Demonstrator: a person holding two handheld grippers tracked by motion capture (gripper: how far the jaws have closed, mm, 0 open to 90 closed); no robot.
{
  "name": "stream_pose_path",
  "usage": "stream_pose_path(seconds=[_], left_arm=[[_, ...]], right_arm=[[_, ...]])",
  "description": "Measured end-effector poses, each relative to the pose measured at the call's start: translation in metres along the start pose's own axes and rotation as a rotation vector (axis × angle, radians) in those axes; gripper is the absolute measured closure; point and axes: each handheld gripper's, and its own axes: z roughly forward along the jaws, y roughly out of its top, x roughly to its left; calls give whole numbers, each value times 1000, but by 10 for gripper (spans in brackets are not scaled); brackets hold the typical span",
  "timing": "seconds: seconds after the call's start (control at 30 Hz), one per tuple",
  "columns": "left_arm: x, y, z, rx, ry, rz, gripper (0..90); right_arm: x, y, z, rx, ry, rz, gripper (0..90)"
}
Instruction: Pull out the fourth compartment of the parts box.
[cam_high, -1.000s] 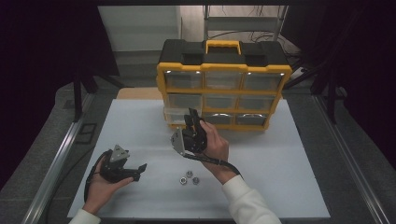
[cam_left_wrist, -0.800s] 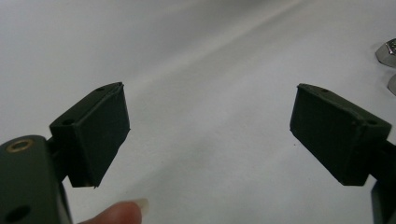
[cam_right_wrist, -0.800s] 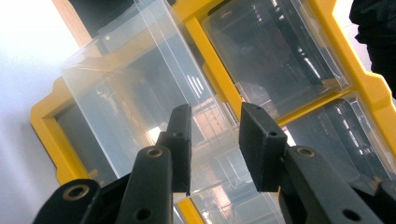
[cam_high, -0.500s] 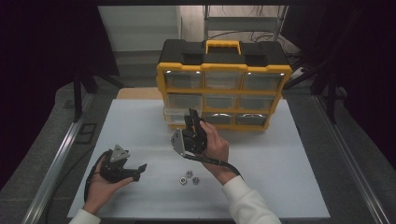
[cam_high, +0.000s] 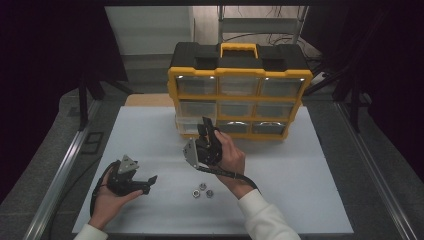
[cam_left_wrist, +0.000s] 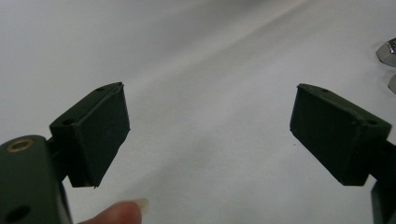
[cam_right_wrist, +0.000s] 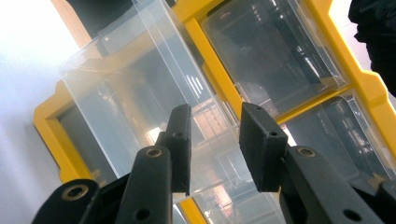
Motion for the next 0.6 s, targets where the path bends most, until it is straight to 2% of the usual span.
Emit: stream_pose_path(seconds=[0.6], left_arm=[[1, 0, 0, 0, 1, 0, 126]], right_arm=[[0, -1, -3, -2, -2, 5, 655]])
